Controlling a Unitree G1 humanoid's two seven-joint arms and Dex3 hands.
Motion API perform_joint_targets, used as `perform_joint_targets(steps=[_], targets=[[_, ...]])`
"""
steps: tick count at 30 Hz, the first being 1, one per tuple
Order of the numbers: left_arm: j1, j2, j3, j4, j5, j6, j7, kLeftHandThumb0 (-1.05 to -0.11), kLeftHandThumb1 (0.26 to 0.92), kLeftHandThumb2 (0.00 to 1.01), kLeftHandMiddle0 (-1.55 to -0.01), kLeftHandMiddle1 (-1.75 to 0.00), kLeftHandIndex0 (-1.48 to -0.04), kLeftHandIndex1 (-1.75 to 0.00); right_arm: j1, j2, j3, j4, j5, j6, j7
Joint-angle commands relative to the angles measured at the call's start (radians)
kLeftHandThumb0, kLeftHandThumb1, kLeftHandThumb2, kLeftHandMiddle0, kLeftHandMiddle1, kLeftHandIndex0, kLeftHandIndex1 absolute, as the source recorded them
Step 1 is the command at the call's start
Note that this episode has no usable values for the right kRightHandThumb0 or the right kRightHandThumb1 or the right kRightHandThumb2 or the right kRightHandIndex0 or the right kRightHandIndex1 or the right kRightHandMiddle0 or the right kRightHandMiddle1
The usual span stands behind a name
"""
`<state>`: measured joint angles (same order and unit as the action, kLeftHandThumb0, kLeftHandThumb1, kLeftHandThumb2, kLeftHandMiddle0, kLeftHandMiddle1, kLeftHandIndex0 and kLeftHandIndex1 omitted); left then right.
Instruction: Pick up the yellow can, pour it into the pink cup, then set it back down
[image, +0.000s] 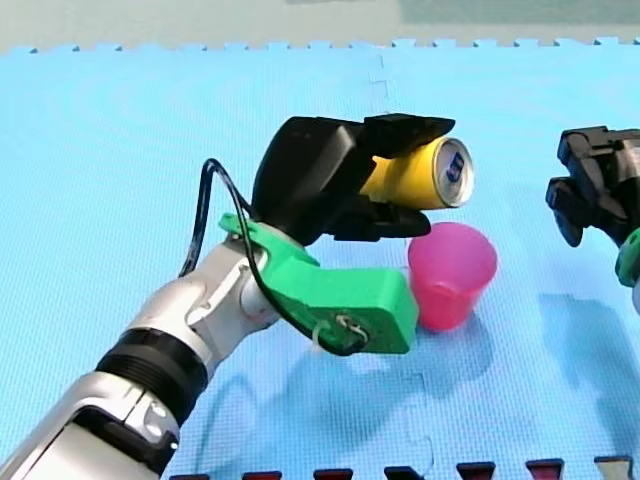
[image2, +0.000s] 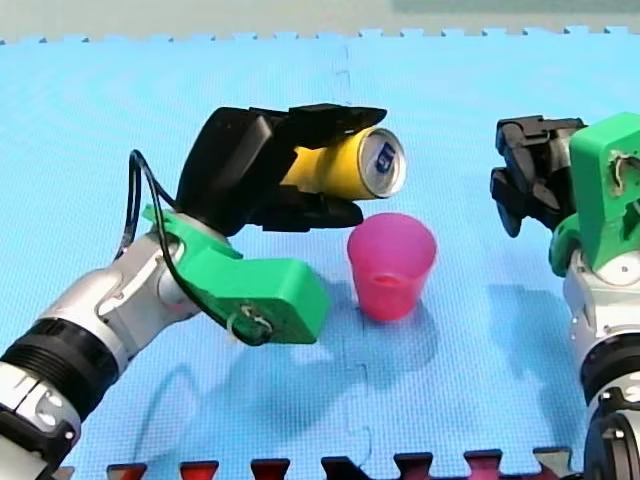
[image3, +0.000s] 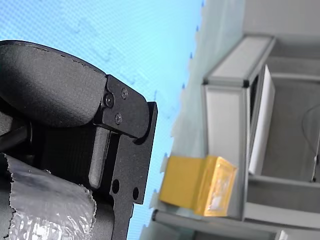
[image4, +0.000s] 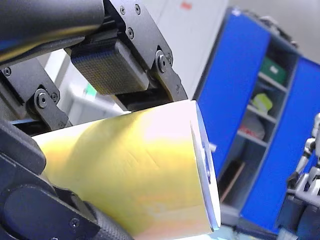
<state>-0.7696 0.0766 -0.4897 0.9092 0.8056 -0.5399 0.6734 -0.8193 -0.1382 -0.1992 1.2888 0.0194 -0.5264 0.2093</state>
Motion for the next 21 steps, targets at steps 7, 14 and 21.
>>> perform_joint_targets(steps=[7, 14, 21], targets=[[0.009, 0.028, -0.04, -0.067, 0.062, 0.078, 0.069, -0.318, 0.861, 0.0, -0.88, -1.34, -1.21, 0.0, 0.0, -0.007, 0.002, -0.001, -0.004, -0.009, -0.008], [0.021, 0.038, -0.052, -0.096, 0.065, 0.105, 0.075, -0.308, 0.868, 0.0, -0.83, -1.44, -1.21, 0.0, 0.001, -0.007, 0.006, -0.001, -0.008, -0.013, -0.013], [0.027, 0.049, -0.062, -0.124, 0.078, 0.132, 0.082, -0.302, 0.873, 0.0, -0.81, -1.49, -1.21, 0.0, -0.001, -0.005, 0.003, 0.0, -0.002, -0.011, -0.008]])
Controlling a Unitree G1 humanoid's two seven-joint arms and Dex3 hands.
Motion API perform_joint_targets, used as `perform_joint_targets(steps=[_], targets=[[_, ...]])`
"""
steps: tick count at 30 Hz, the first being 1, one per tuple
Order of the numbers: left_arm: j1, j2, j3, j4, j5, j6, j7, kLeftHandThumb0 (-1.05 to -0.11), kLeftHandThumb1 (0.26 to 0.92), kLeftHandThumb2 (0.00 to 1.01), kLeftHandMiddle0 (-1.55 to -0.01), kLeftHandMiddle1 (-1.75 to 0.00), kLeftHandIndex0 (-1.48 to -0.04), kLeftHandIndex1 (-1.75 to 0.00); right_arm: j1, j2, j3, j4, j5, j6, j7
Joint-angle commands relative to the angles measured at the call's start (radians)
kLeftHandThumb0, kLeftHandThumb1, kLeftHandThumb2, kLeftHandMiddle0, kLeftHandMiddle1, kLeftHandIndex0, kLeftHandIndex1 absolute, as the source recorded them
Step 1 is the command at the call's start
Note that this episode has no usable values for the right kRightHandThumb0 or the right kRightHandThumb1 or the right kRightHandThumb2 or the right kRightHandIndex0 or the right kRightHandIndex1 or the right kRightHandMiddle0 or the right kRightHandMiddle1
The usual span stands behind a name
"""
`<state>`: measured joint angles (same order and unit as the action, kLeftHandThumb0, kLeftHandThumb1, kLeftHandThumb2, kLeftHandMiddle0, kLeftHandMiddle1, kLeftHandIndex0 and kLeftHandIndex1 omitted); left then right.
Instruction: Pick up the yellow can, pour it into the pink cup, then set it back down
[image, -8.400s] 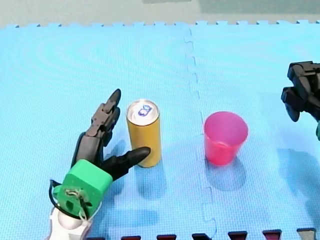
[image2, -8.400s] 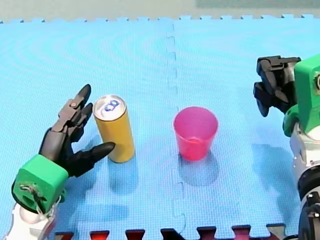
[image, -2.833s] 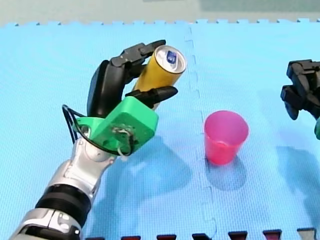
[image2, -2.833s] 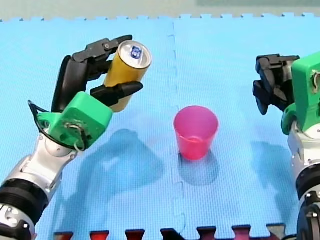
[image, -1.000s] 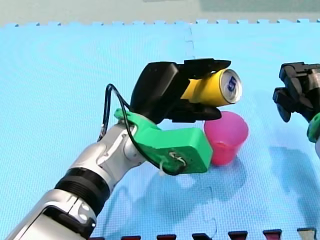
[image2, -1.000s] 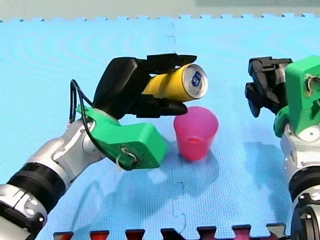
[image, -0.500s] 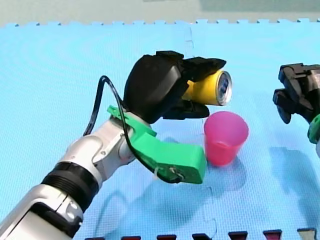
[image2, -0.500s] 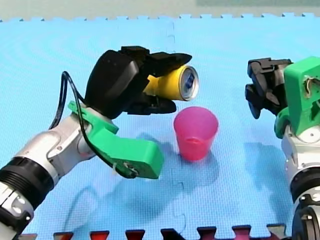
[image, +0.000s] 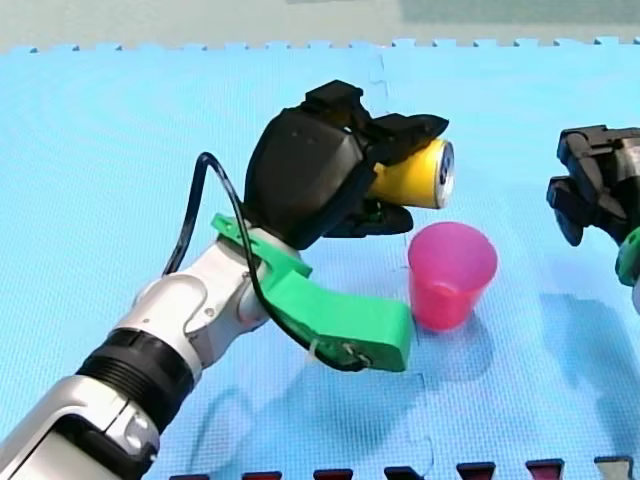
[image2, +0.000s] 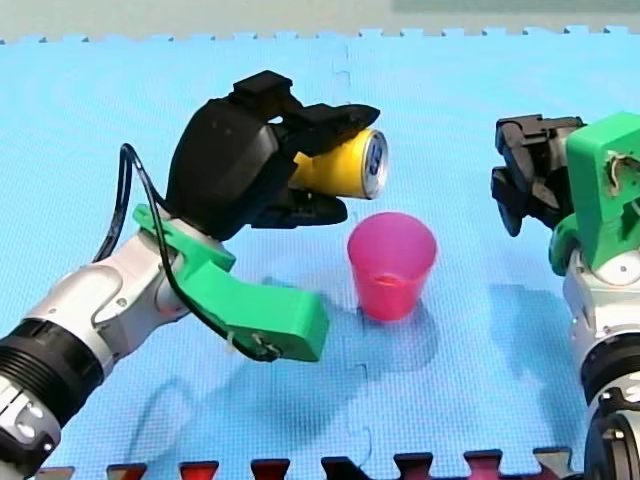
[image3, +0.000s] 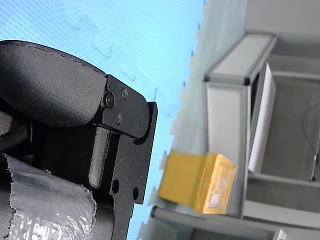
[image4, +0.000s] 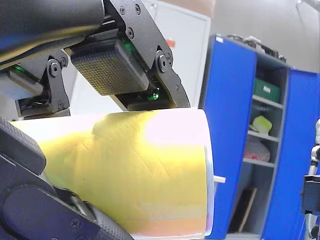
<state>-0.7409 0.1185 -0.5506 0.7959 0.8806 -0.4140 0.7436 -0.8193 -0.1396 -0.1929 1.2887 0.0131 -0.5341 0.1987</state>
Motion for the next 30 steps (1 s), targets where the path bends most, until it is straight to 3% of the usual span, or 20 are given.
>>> perform_joint_targets(steps=[1, 30], targets=[[-0.001, 0.008, -0.003, -0.014, 0.007, 0.011, 0.015, -0.301, 0.874, 0.0, -0.8, -1.5, -1.21, 0.0, -0.001, -0.003, -0.006, 0.0, 0.007, -0.003, 0.005], [0.006, 0.033, -0.049, -0.067, 0.072, 0.085, 0.026, -0.297, 0.876, 0.0, -0.76, -1.54, -1.22, -0.01, 0.0, 0.002, -0.027, 0.005, 0.024, -0.011, 0.031]])
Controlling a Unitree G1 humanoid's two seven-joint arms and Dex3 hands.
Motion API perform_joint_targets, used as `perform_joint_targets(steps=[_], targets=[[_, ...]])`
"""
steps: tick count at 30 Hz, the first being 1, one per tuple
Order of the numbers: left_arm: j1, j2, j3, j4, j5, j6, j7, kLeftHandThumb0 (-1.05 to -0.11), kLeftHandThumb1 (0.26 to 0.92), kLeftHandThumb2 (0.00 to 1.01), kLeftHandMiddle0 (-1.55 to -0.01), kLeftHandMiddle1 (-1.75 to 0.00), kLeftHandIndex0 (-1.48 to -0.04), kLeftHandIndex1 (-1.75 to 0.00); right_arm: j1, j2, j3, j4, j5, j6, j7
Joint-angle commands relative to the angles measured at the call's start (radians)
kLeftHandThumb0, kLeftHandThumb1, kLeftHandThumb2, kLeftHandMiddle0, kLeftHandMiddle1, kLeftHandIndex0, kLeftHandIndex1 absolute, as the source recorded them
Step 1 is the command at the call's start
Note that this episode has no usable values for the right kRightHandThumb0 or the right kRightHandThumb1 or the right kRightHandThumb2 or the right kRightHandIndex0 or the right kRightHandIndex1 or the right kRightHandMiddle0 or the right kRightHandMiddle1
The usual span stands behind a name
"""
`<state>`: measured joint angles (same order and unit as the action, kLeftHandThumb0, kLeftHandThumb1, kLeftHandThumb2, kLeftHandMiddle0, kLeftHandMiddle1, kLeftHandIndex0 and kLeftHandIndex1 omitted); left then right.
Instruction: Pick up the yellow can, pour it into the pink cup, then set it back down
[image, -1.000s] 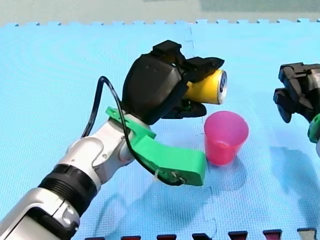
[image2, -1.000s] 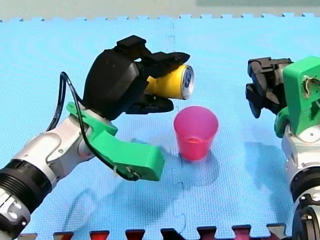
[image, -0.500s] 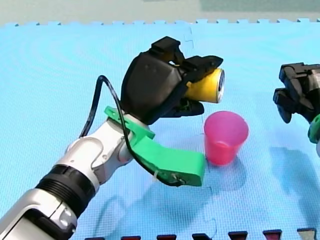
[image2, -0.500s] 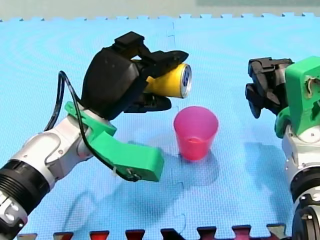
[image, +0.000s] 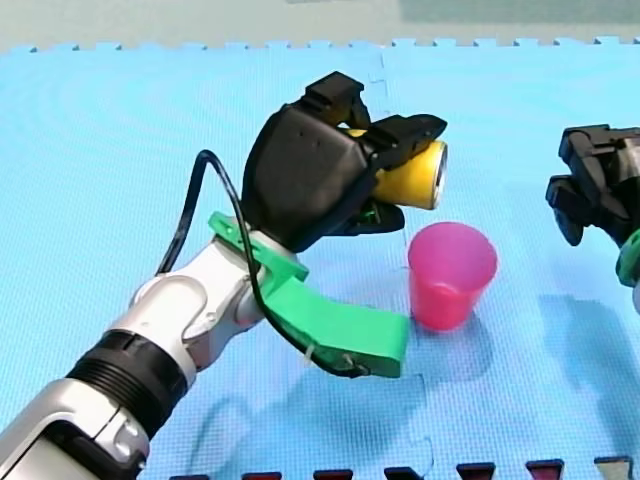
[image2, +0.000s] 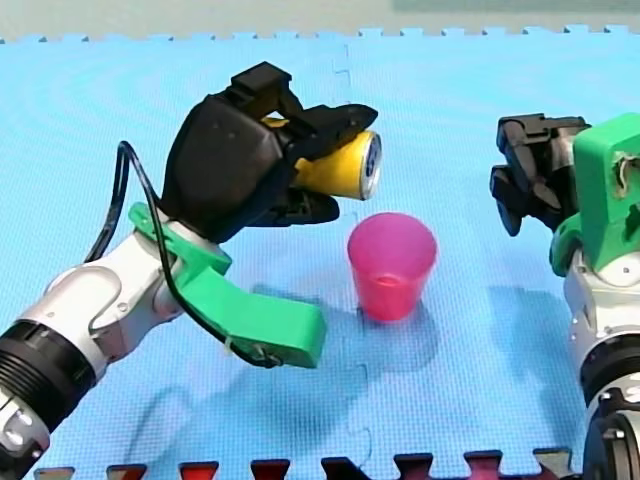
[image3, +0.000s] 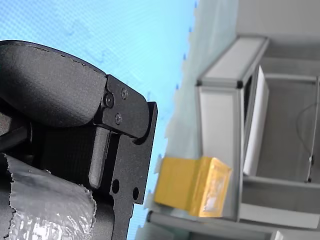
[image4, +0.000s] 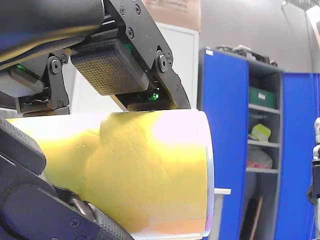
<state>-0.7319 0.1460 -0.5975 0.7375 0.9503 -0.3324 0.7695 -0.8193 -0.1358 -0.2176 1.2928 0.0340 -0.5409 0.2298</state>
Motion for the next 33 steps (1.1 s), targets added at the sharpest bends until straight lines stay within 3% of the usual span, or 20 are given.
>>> perform_joint_targets(steps=[1, 18, 31, 32, 33], targets=[[-0.004, 0.007, -0.005, -0.009, 0.006, 0.005, 0.001, -0.297, 0.876, 0.0, -0.76, -1.54, -1.24, -0.02, 0.001, -0.002, -0.002, 0.001, 0.002, -0.005, 0.0], [-0.029, 0.016, -0.05, 0.022, 0.065, 0.025, 0.046, -0.3, 0.877, 0.0, -0.75, -1.54, -1.29, -0.06, 0.002, -0.006, 0.011, 0.003, -0.021, -0.019, -0.021], [-0.05, 0.016, -0.086, 0.059, 0.097, 0.042, 0.082, -0.306, 0.874, 0.0, -0.75, -1.51, -1.25, -0.12, 0.0, -0.002, -0.007, 0.003, 0.004, -0.009, 0.015], [-0.05, 0.016, -0.088, 0.06, 0.098, 0.043, 0.083, -0.307, 0.873, 0.0, -0.76, -1.5, -1.22, -0.18, 0.0, -0.002, -0.007, 0.003, 0.004, -0.009, 0.016], [-0.051, 0.016, -0.09, 0.061, 0.1, 0.046, 0.085, -0.307, 0.872, 0.0, -0.76, -1.5, -1.13, -0.35, 0.001, -0.002, -0.007, 0.002, 0.005, -0.01, 0.016]])
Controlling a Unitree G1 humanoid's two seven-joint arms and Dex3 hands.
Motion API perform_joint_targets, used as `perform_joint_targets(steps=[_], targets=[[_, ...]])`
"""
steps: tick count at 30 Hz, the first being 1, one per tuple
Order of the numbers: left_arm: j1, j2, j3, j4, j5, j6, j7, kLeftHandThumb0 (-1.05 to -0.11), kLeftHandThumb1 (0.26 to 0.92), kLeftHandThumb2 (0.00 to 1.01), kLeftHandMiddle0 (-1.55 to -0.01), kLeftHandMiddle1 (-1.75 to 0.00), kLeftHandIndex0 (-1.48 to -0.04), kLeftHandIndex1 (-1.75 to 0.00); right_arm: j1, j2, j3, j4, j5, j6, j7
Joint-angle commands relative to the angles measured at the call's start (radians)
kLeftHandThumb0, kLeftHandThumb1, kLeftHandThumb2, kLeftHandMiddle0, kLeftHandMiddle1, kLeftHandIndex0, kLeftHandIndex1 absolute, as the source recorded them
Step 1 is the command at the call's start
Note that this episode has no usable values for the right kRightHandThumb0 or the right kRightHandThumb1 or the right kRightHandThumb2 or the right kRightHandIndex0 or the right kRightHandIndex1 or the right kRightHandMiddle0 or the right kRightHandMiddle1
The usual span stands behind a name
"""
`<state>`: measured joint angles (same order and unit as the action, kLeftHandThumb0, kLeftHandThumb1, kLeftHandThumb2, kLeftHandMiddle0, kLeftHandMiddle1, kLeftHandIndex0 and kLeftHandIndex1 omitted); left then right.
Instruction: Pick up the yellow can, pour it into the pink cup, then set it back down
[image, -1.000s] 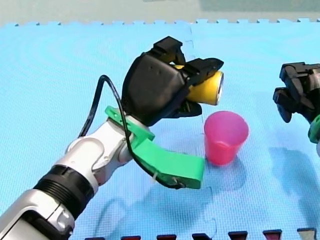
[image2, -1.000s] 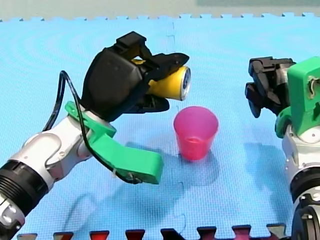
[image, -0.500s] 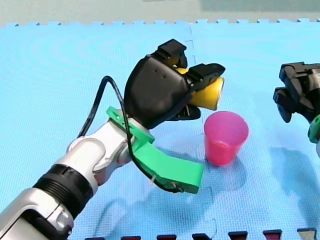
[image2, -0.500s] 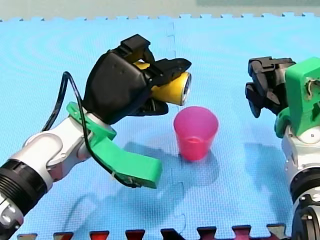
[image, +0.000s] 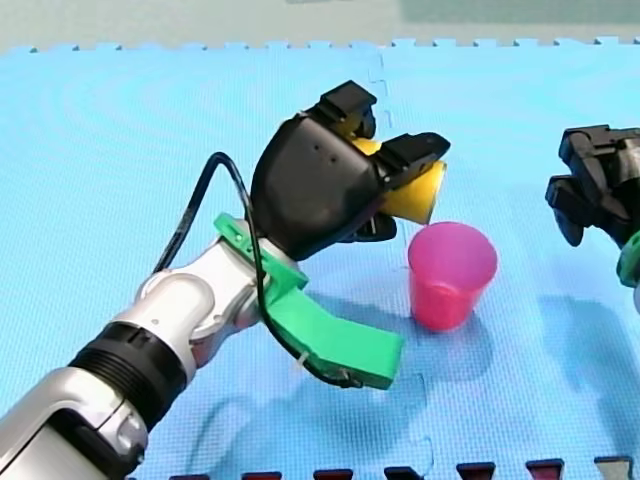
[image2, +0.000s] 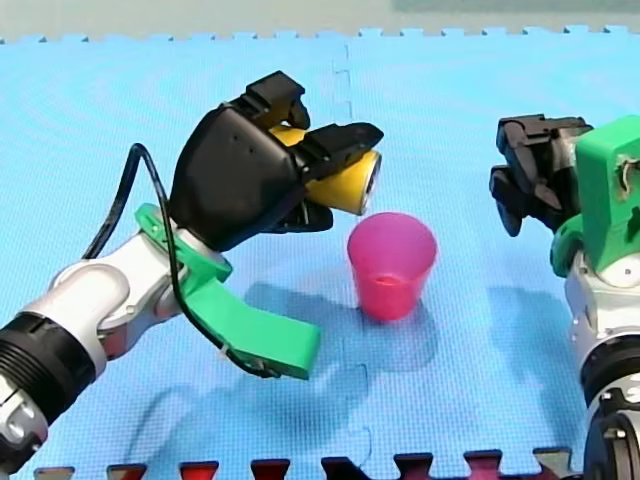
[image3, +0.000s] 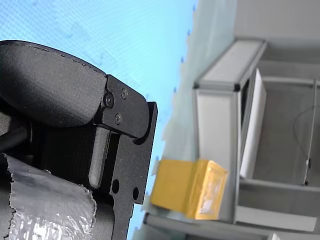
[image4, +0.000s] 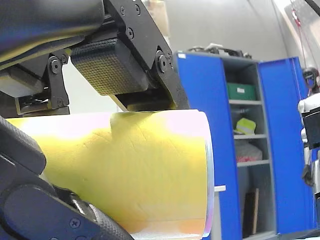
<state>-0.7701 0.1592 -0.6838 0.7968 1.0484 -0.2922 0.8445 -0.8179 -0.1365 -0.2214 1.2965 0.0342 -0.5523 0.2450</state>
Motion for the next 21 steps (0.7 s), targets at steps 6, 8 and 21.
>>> perform_joint_targets(steps=[6, 8, 21], targets=[[-0.02, 0.005, -0.021, 0.009, 0.024, 0.029, 0.023, -0.312, 0.868, 0.0, -0.76, -1.48, -0.9, -0.77, -0.002, -0.003, 0.0, -0.003, 0.002, 0.005, -0.003], [-0.023, 0.007, -0.028, 0.012, 0.03, 0.036, 0.027, -0.314, 0.866, 0.0, -0.76, -1.48, -0.89, -0.78, -0.002, -0.004, 0.002, -0.003, -0.001, 0.007, -0.007], [-0.021, 0.008, -0.036, 0.029, 0.026, 0.046, 0.066, -0.319, 0.858, 0.0, -0.76, -1.44, -0.88, -0.81, -0.004, -0.008, 0.011, -0.005, -0.01, 0.018, -0.024]])
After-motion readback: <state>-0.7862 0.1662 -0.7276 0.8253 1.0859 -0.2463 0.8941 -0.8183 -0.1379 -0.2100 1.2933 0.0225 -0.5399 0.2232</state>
